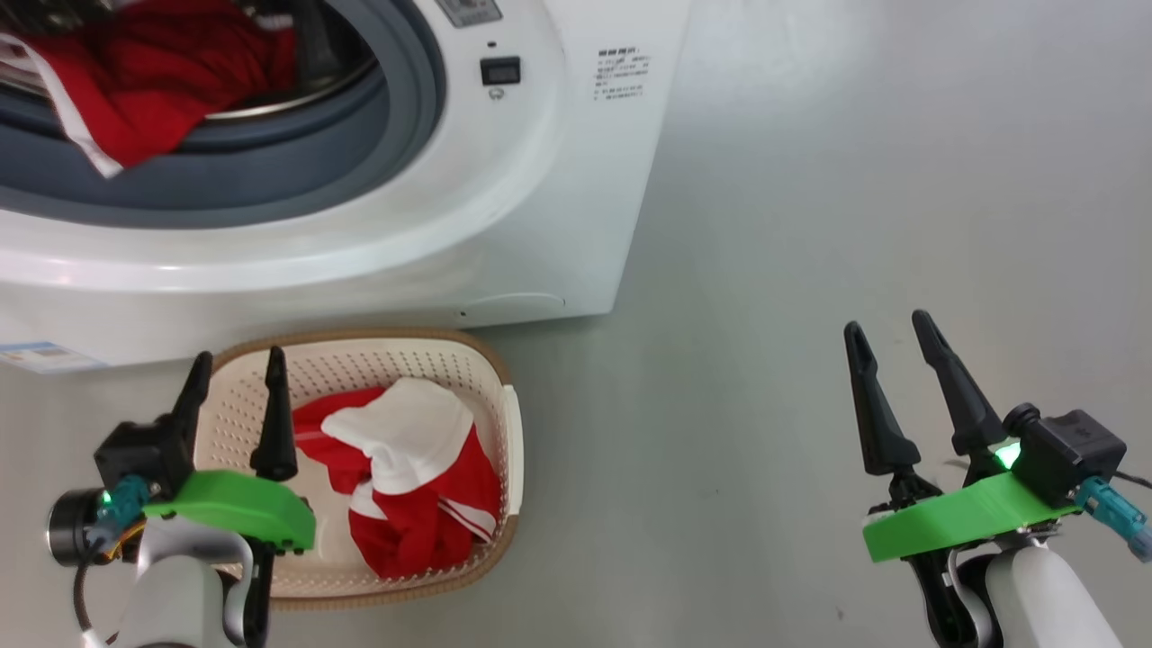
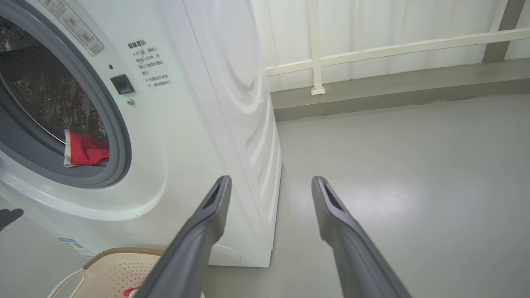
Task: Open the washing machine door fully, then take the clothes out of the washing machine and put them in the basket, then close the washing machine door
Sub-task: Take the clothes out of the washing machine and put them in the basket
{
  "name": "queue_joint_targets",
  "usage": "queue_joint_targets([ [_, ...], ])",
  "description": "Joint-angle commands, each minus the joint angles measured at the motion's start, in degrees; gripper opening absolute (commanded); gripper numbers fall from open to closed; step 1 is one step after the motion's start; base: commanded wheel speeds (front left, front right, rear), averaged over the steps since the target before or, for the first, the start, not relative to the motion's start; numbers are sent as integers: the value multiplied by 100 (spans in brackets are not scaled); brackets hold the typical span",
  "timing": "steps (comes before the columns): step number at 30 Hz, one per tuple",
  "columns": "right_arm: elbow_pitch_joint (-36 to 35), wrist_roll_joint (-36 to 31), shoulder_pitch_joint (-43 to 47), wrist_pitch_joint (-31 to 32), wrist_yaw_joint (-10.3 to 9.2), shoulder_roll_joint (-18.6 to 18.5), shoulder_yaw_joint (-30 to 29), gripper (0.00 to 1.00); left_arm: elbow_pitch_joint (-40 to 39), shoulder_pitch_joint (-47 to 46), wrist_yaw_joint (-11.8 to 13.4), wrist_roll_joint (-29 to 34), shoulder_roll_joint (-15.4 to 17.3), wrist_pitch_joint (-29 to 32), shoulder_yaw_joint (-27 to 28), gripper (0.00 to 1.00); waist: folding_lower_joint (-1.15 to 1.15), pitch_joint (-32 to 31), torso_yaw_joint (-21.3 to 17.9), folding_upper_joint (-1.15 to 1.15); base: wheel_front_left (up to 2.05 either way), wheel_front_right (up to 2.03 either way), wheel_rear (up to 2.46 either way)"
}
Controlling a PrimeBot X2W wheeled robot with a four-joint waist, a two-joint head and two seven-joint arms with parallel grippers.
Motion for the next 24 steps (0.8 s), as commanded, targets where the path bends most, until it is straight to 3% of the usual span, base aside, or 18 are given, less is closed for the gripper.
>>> queue_joint_targets([
  [1,-98,-74,148,-37,37,5,121,100,-347,250,-30,13,112,-29,86,100,0,-328,55,0,0,0,0],
  [24,-60,-57,1051,-37,37,-66,-58,100,-2209,1925,-31,-105,100,-29,-61,100,0,-1448,176,0,0,0,0],
])
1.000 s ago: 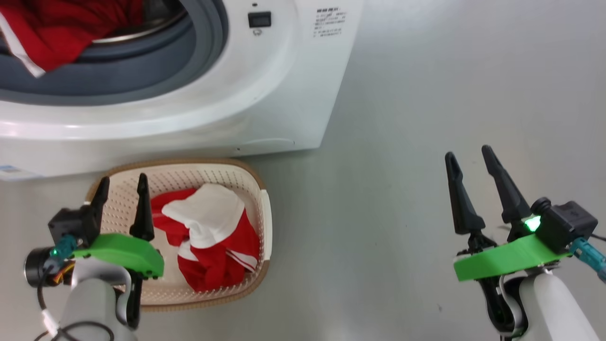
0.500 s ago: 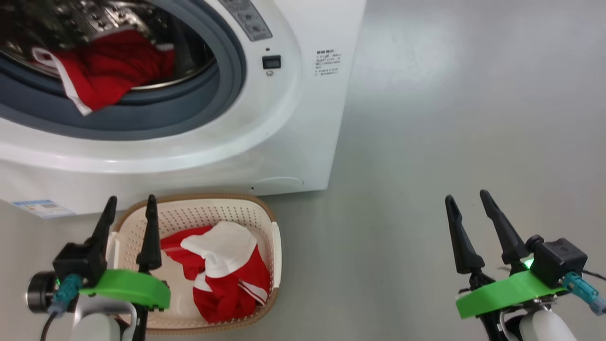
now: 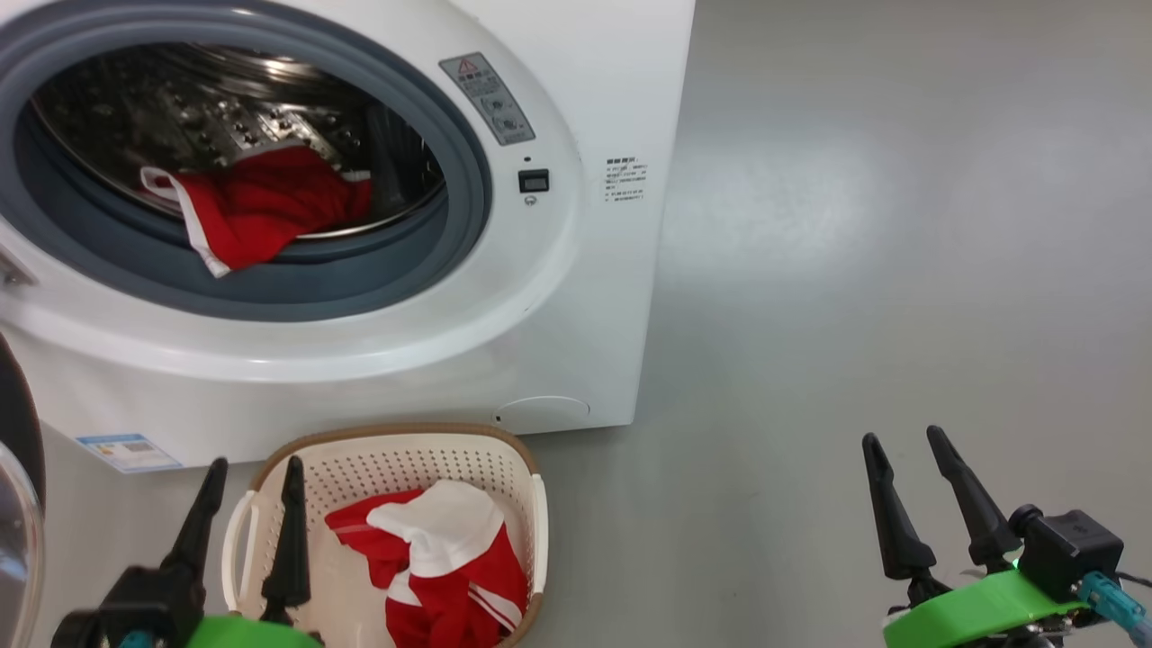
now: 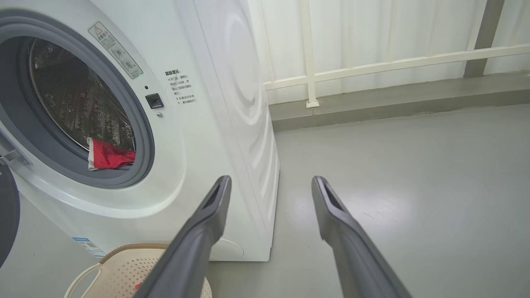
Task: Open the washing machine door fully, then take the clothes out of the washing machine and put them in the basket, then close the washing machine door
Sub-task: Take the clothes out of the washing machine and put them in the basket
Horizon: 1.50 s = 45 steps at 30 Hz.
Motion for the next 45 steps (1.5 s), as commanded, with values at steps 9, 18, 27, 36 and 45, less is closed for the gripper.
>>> queue_joint_targets([
  [9,-174,-4,147,-37,37,-46,55,100,-750,690,189,-206,100,-28,126,100,0,-187,-69,0,0,0,0],
  [18,-198,-7,167,-37,37,-38,20,100,-911,800,293,-304,100,-28,110,100,0,-151,-84,0,0,0,0],
  [27,-215,-6,85,-37,37,-29,21,100,-889,700,291,-274,100,-28,87,100,0,-36,-104,0,0,0,0],
  [36,-233,9,-111,-37,37,-7,63,100,-390,-41,226,67,123,-28,4,100,0,314,-85,0,0,0,0],
  [45,-292,49,-454,-37,37,13,135,100,973,-1780,203,357,545,-28,-83,100,0,967,-158,0,0,0,0],
])
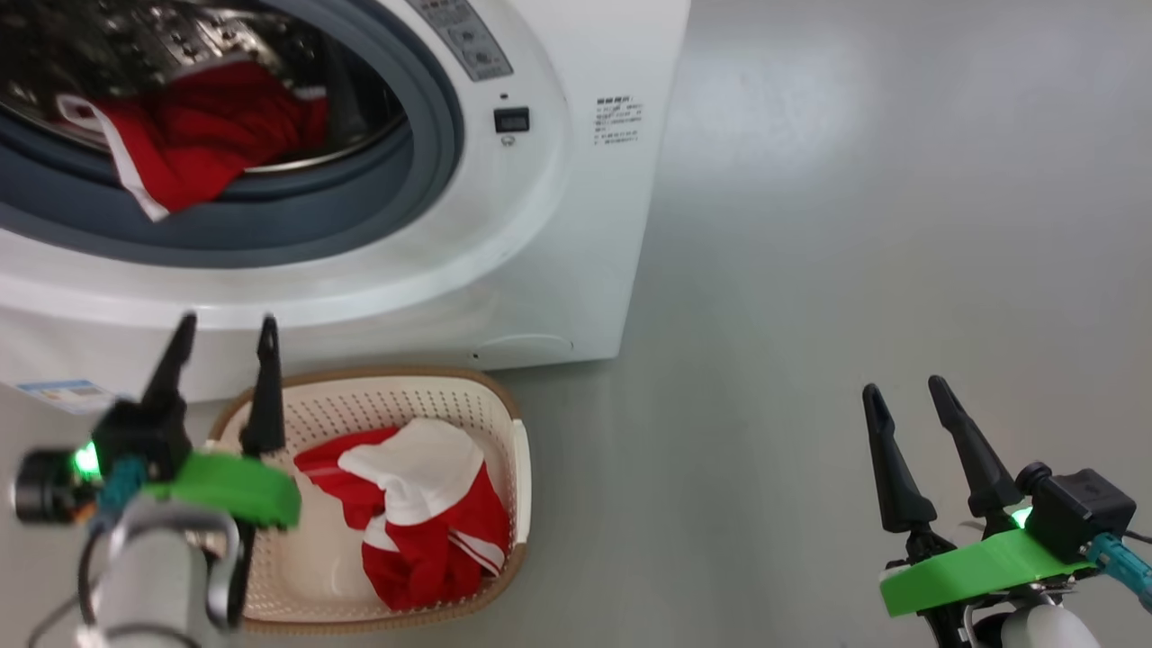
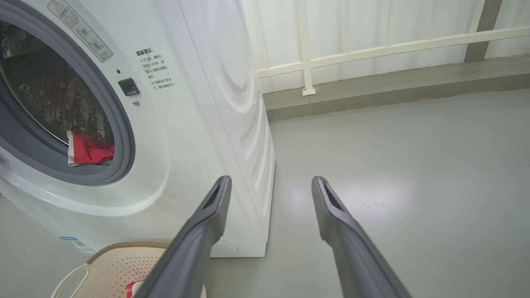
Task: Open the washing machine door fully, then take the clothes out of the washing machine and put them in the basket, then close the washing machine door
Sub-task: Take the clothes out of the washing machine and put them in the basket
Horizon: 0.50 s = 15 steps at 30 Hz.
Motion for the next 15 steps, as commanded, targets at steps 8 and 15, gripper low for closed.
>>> queue_joint_targets([
  [8,-214,178,-507,-37,37,-5,213,100,1462,-2083,36,317,572,-28,-58,100,0,874,-101,0,0,0,0],
  [15,-236,230,-724,-37,37,-5,228,100,2681,-3339,140,576,828,8,-307,100,0,1201,-189,0,0,0,0],
])
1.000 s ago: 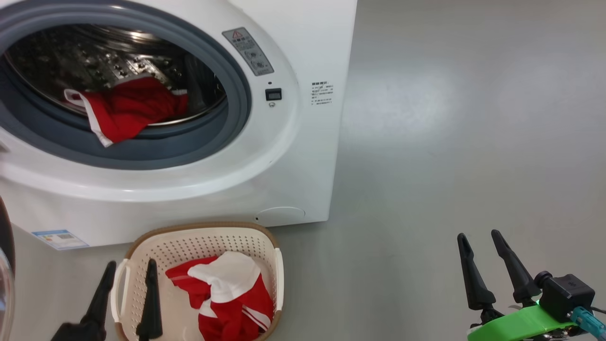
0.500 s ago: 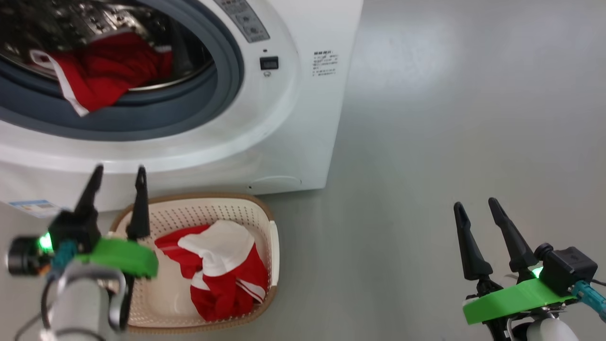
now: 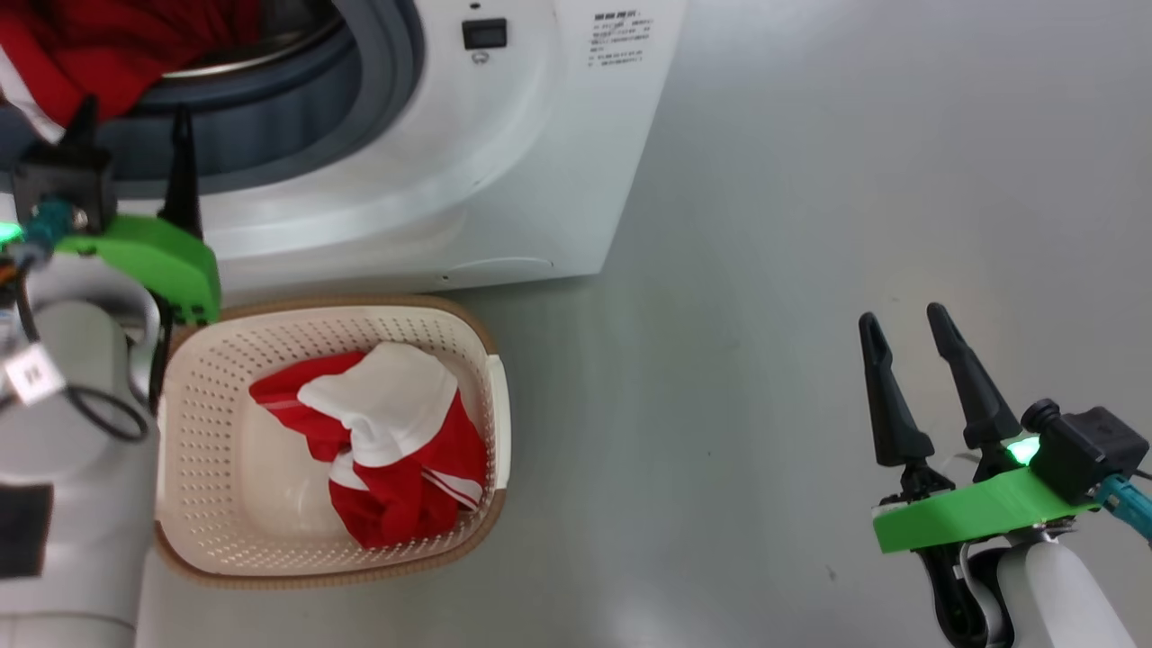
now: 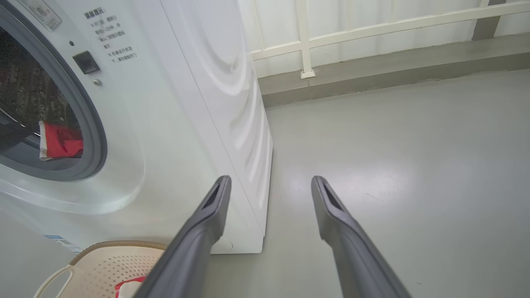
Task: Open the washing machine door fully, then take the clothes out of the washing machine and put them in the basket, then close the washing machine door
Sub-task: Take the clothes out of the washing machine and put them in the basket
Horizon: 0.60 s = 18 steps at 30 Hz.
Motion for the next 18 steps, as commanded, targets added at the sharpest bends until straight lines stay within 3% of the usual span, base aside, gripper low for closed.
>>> queue_joint_targets([
  [1,-158,87,-117,-37,37,-6,138,100,157,-319,85,111,323,38,40,100,0,218,-78,0,0,0,0],
  [10,-222,112,-310,-37,37,-5,146,100,1330,-1476,328,458,496,392,-333,100,0,588,-125,0,0,0,0],
  [18,-255,138,-452,-37,37,-5,206,100,1855,-2074,526,672,614,659,-593,100,0,837,-208,0,0,0,0],
])
